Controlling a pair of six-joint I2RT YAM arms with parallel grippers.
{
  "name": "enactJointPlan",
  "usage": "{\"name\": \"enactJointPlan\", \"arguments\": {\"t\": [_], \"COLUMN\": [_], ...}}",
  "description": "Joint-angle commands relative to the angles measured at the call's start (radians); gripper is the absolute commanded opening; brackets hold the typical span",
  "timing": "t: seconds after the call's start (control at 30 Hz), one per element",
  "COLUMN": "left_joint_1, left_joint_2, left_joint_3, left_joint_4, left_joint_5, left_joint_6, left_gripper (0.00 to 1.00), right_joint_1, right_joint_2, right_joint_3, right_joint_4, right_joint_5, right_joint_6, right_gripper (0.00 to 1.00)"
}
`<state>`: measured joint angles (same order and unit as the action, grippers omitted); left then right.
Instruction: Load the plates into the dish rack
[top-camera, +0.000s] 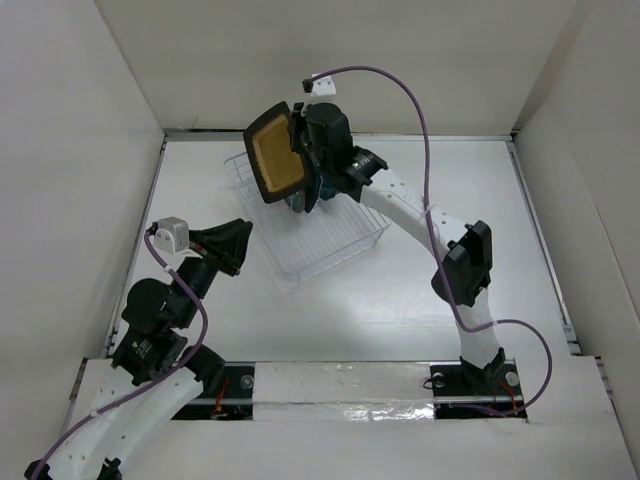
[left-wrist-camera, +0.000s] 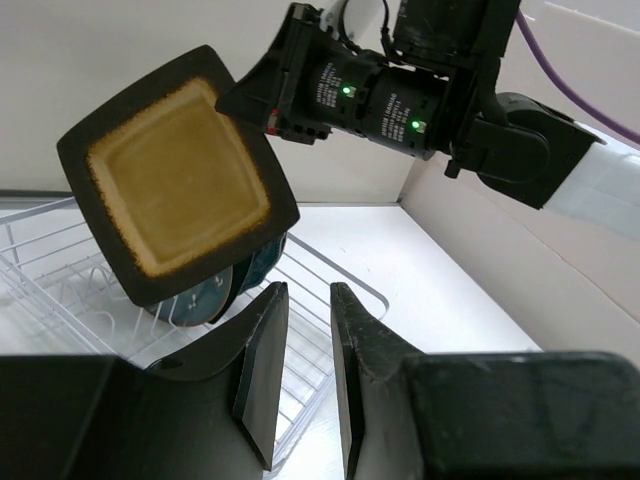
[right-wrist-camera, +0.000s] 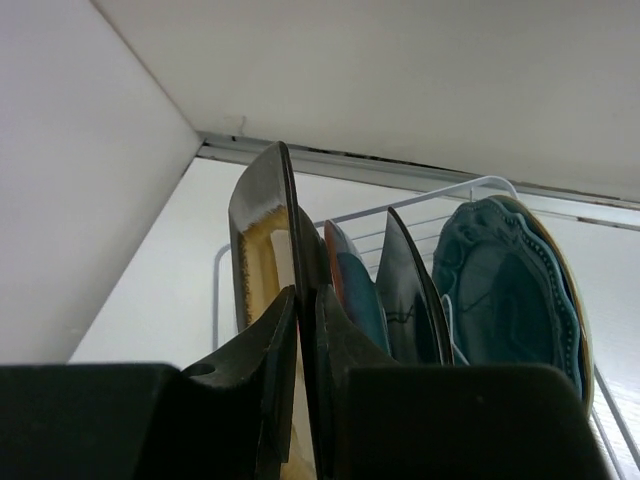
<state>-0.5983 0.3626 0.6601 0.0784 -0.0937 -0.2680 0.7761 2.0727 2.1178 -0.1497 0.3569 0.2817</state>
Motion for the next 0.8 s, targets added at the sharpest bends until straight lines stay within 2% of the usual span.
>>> {"name": "enactJointPlan", "arguments": {"t": [0.0, 0.27, 0.77], "left_joint_1": [0.003, 0.003, 0.003], "left_joint_2": [0.009, 0.013, 0.027], "left_joint_3": [-0.010, -0.011, -0.014], "left_joint_4": [0.054, 0.054, 0.055], "left_joint_5": [0.022, 0.034, 0.049], "left_joint_6": [-0.005, -0.011, -0.014], "left_gripper": [0.21, 0.21, 0.21], "right_joint_1": [0.029, 0.040, 0.060], "right_joint_2": [-0.005, 0.101, 0.176], "right_joint_3": [0.146, 0.306, 0.389], "right_joint_4": [0.073, -0.074, -0.174], "right_joint_5": [0.091, 0.129, 0.117], "right_joint_6": [-0.053, -0.067, -0.114], "right_gripper": [0.00, 0.00, 0.00]}}
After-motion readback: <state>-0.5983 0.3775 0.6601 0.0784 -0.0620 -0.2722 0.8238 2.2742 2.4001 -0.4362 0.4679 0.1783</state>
